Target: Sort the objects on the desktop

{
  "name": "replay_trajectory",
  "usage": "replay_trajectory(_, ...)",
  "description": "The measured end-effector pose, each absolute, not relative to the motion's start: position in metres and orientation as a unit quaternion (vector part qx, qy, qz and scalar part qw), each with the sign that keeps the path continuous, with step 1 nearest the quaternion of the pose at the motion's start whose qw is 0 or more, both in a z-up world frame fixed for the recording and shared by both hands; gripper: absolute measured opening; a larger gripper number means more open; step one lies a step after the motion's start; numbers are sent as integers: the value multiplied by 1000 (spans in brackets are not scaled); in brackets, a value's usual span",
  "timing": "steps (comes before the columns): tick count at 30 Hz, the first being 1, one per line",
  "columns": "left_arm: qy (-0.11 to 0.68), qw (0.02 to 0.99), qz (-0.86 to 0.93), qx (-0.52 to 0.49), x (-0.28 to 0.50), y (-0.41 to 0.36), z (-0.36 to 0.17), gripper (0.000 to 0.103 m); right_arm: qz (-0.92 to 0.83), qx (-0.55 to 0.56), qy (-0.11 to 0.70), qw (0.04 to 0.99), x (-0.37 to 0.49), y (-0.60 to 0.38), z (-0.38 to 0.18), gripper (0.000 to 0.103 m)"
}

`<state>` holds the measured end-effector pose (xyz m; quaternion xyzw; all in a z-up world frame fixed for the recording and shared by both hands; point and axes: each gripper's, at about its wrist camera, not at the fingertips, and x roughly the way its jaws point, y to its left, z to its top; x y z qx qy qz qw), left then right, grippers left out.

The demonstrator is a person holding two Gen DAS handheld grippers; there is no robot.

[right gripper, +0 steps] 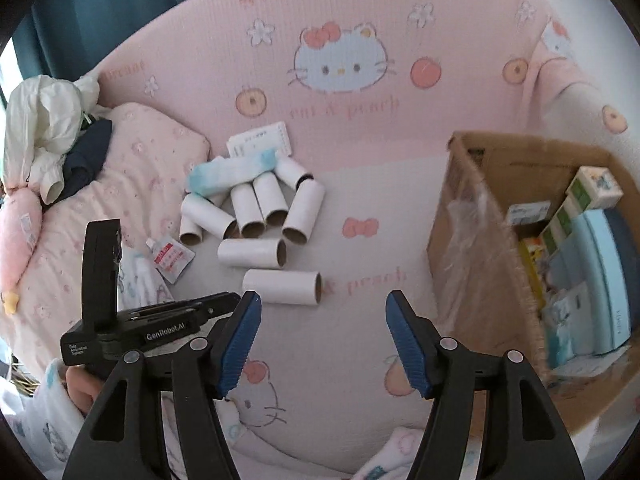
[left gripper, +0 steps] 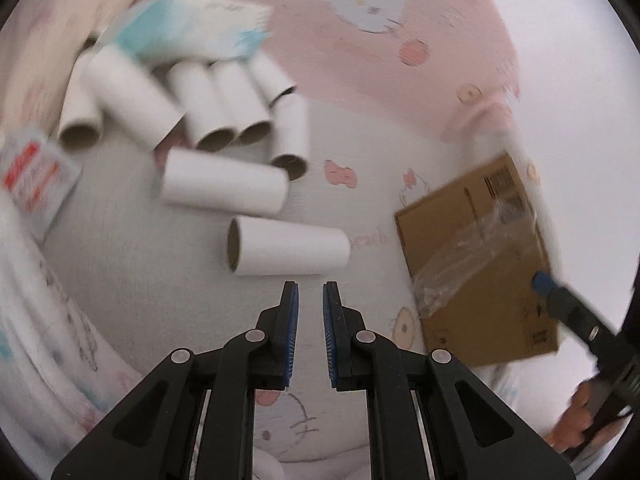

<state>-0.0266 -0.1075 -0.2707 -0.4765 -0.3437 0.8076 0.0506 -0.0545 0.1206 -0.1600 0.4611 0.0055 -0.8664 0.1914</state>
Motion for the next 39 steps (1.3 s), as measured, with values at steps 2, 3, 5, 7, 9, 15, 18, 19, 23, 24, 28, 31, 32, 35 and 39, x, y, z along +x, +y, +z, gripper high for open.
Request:
replay_trajectory(2, -372, 46, 803, -463, -26, -117, -274, 16, -858, 471, -7, 205, -59, 114, -168, 63)
replay_trajectory(3, -376, 42, 805, -456, -27, -119, -274, 23, -854, 477, -11, 208, -62, 111, -172, 63)
replay_trajectory(5, -378, 31, 809, -449, -30, -122, -277, 44, -847, 487, -23, 213, -69, 106, -181, 63)
replay_trajectory(7, -384, 32, 805, -450, -35, -124, -283, 49, -843, 494, -24, 210, -77, 99, -191, 63)
replay_trajectory(9, -387, 31, 803, -452, -40, -124, -287, 49, -841, 503, -19, 200, -88, 93, -204, 63)
replay_trajectory(15, -390, 7, 802, -453, -53, -125, -299, 49, -818, 548, -49, 170, -121, 88, -244, 63)
replay_trajectory(18, -388, -3, 797, -464, -59, -125, -307, 40, -807, 568, -59, 150, -137, 86, -263, 63)
replay_trajectory(19, -383, -6, 796, -469, -60, -123, -308, 36, -806, 573, -59, 141, -142, 85, -269, 63)
replay_trajectory(23, -373, -4, 801, -469, -60, -120, -307, 30, -785, 594, -88, 148, -160, 82, -287, 63)
replay_trajectory(24, -375, -1, 802, -465, -59, -120, -306, 30, -778, 602, -98, 148, -164, 82, -291, 63)
replay_trajectory(28, -370, -4, 803, -467, -59, -120, -306, 27, -757, 617, -153, 152, -174, 84, -303, 36)
replay_trajectory(31, -368, -2, 804, -468, -59, -118, -306, 25, -749, 632, -144, 138, -181, 80, -312, 31)
replay_trajectory(32, -365, -2, 804, -469, -59, -118, -306, 24, -749, 635, -136, 133, -182, 78, -314, 31)
replay_trajectory(35, -361, 2, 804, -472, -59, -116, -307, 21, -740, 645, -128, 143, -185, 74, -317, 31)
replay_trajectory(39, -350, -4, 806, -477, -60, -113, -308, 18, -738, 649, -105, 154, -180, 68, -316, 31)
